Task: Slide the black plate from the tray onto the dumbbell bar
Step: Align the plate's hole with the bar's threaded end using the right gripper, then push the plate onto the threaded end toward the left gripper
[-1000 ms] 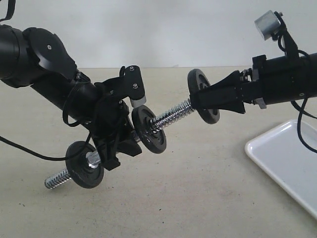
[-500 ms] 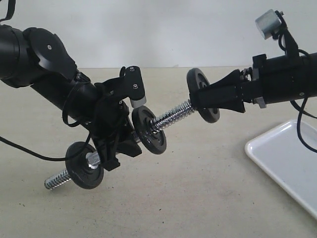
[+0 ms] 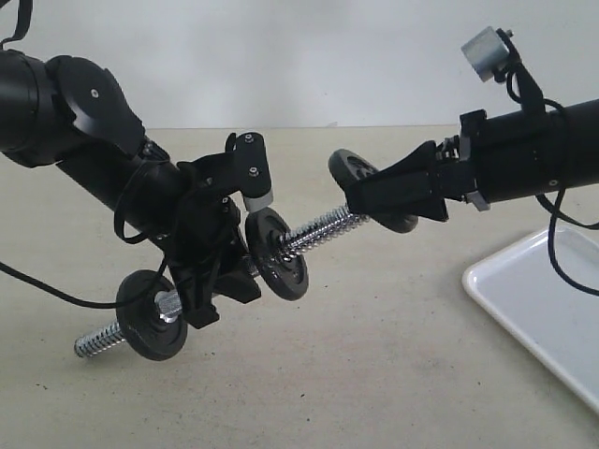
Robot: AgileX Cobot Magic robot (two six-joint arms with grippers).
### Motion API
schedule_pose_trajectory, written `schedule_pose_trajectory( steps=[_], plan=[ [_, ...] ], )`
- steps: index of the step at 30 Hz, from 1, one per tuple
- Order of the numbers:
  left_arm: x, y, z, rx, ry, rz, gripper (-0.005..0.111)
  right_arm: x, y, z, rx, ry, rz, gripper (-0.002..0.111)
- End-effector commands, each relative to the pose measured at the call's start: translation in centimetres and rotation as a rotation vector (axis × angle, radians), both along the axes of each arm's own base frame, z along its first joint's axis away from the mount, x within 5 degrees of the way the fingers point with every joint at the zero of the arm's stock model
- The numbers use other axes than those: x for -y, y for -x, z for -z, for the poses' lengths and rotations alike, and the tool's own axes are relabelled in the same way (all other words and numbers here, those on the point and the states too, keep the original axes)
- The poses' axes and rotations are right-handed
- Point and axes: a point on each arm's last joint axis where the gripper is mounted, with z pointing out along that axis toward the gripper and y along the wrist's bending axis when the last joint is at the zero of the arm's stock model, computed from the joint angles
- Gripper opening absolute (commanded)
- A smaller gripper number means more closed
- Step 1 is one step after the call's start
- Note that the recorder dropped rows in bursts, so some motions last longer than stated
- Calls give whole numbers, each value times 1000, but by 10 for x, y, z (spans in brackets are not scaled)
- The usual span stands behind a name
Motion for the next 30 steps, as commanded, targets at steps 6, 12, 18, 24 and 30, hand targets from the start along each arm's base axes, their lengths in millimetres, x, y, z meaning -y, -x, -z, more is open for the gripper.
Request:
schedule_pose_trajectory(
  steps=[6, 12, 18, 24, 30],
  plan=[
    [7, -6, -33, 83, 146, -111, 4, -4, -1, -3, 1, -21, -2, 0],
    [7, -7, -33, 84, 148, -119, 4, 9, -5, -5, 5, -40, 42, 0],
    [7, -7, -33, 85, 150, -121, 4, 26, -7, -8, -17, -83, 61, 0],
    [8, -7, -33, 87, 152, -118, 4, 17, -3, -8, -23, -77, 23, 0],
    [8, -6, -33, 82, 152, -115, 4, 16, -3, -8, -23, -87, 25, 0]
  ],
)
